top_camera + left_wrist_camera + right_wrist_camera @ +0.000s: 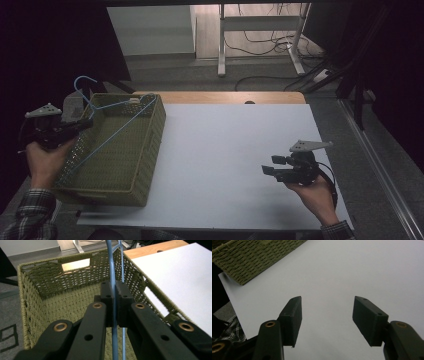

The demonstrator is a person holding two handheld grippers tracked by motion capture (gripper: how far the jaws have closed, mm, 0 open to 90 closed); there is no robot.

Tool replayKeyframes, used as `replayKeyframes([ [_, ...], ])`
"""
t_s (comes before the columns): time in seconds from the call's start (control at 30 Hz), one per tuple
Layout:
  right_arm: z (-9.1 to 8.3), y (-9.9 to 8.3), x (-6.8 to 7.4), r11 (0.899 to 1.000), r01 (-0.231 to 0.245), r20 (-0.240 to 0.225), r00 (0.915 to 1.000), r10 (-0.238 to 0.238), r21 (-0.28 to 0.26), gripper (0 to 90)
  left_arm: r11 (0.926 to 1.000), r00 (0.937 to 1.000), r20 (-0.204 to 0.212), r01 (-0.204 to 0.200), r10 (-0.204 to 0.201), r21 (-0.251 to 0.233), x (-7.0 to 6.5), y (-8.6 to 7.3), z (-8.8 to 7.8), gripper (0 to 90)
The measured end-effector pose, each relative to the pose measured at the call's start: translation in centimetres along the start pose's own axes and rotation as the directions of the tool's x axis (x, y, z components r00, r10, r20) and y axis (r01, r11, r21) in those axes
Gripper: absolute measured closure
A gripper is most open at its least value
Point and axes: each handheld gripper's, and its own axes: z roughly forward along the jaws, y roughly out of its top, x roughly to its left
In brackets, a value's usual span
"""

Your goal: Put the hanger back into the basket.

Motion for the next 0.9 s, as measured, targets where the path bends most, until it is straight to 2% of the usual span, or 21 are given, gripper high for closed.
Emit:
replayKeyframes([
  [0.23,0.2,-0.2,-0.1,1.000,-0.003,0.004,1.0000,0.003,0.009,40.6,0.9995,1.0000,-0.006,0.007,-0.006,0.031,0.6,-1.1,1.7,86.9],
  [0.37,0.2,-0.4,-0.1,1.000,-0.003,0.007,1.0000,0.003,0.012,40.6,0.9957,0.9995,-0.020,0.027,-0.025,0.088,1.0,-1.7,3.1,86.8],
  [0.53,0.2,-0.8,-0.3,1.000,-0.005,0.015,0.9999,0.005,0.018,40.5,0.9786,0.9977,-0.054,0.051,-0.041,0.200,1.5,-2.3,5.0,86.8],
  [0.57,0.1,-0.9,-0.3,1.000,-0.011,0.016,0.9998,0.010,0.021,40.5,0.9759,0.9975,-0.062,0.045,-0.033,0.213,1.5,-2.4,5.3,86.7],
  [0.63,0.1,-1.1,-0.5,1.000,-0.012,0.021,0.9997,0.011,0.023,40.3,0.9684,0.9972,-0.063,0.056,-0.042,0.243,1.7,-2.6,5.7,86.5],
  [0.7,0.0,-1.3,-0.6,1.000,-0.013,0.027,0.9996,0.012,0.028,39.7,0.9545,0.9964,-0.079,0.053,-0.031,0.293,1.7,-2.9,6.2,85.8],
  [0.73,0.0,-1.4,-0.7,0.999,-0.015,0.030,0.9995,0.014,0.032,39.1,0.9523,0.9945,-0.105,0.040,-0.008,0.303,1.5,-3.1,6.3,85.2],
  [0.83,0.0,-1.6,-0.7,0.999,-0.010,0.039,0.9992,0.009,0.038,36.1,0.9510,0.9908,-0.134,0.024,0.018,0.308,1.2,-3.2,6.2,70.0],
  [0.9,0.1,-1.7,-0.8,0.999,-0.003,0.047,0.9989,0.001,0.039,33.8,0.9578,0.9919,-0.127,0.029,0.008,0.286,1.1,-3.2,5.9,64.7],
])
